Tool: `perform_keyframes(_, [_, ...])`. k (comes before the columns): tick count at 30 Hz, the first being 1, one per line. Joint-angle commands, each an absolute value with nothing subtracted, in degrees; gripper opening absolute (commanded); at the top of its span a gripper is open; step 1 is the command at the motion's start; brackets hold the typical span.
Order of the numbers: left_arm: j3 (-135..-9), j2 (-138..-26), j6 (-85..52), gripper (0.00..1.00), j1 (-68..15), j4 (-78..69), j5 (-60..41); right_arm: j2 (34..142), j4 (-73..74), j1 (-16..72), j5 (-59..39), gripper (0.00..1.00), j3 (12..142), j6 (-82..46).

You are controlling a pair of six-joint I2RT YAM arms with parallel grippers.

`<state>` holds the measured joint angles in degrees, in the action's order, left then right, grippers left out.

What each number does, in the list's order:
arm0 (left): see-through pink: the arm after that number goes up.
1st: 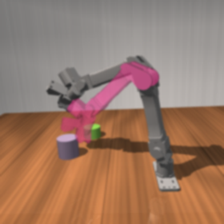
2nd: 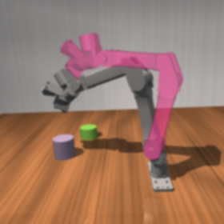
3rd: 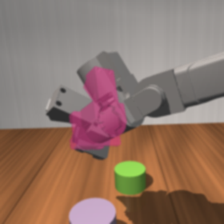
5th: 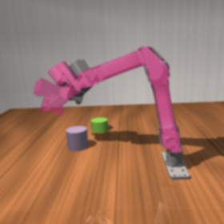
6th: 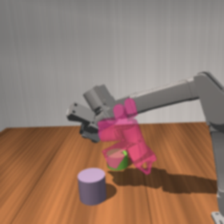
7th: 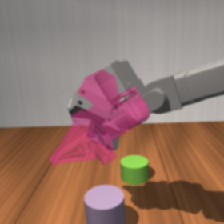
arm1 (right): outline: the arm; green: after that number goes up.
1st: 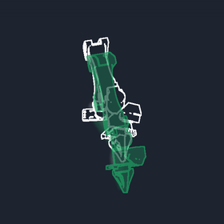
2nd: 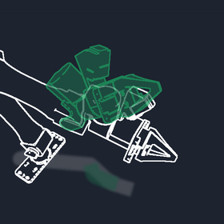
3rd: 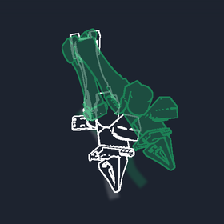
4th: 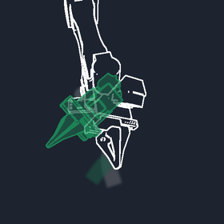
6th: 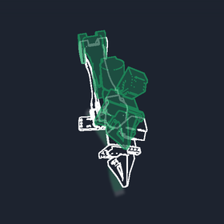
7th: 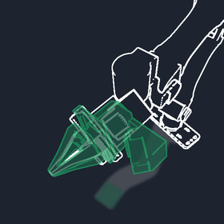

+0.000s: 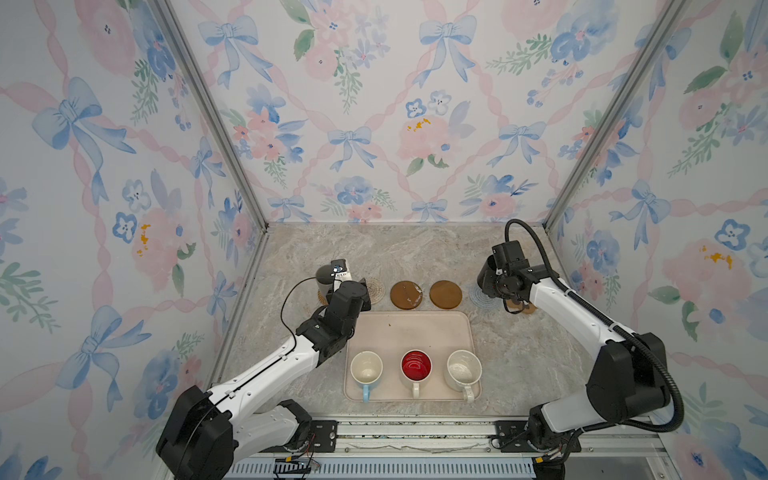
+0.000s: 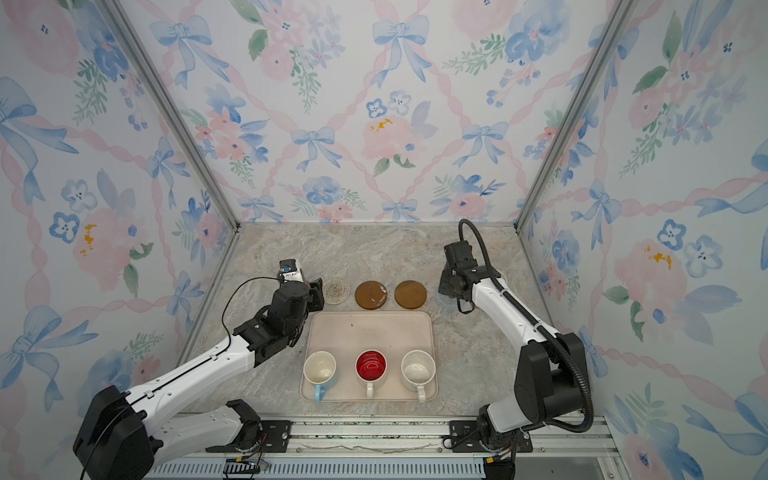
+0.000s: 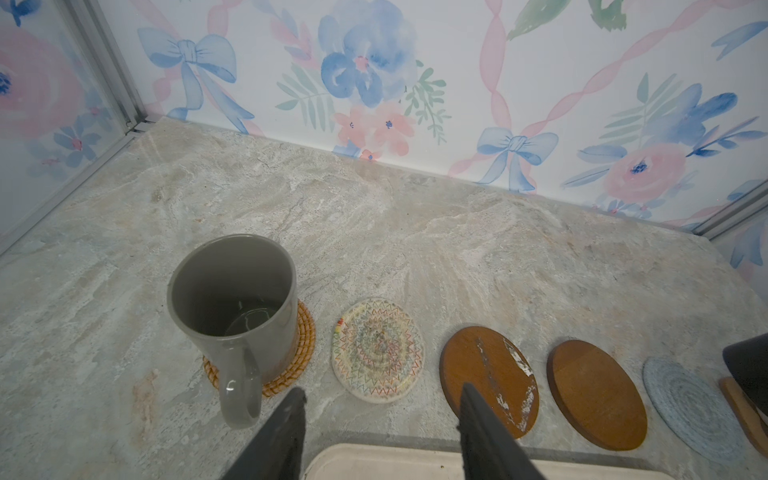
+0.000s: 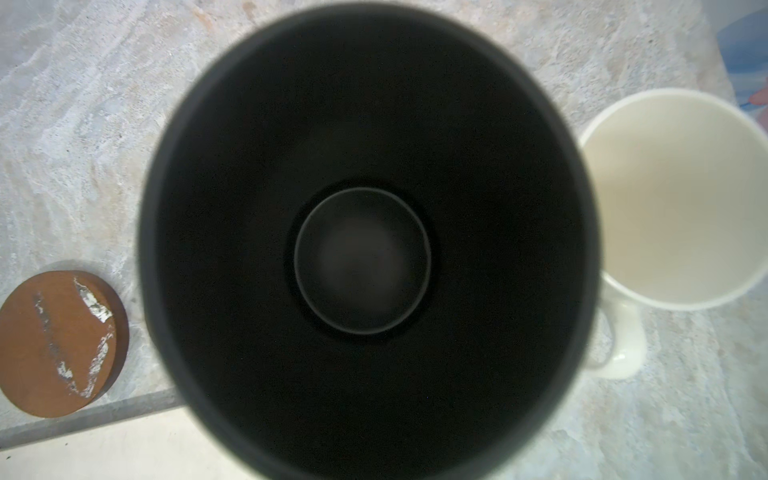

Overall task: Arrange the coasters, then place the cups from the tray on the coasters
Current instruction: 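Carry the black mug with the right gripper toward the blue-grey knit coaster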

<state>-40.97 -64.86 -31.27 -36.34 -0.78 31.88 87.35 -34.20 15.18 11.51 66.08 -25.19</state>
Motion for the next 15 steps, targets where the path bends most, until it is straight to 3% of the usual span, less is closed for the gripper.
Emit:
perform_keyframes(1, [-41.8,-65.5,-31.7,0.55,-36.0,-1.5,31.3,88.9,-30.2,14.4,10.6,0.0,66.3,-24.0])
perform_keyframes(15, [-41.8,-65.2,-31.6,0.55,-36.0,-1.5,31.8,92.6,-28.8,13.6,10.1,0.0,65.5,-23.5])
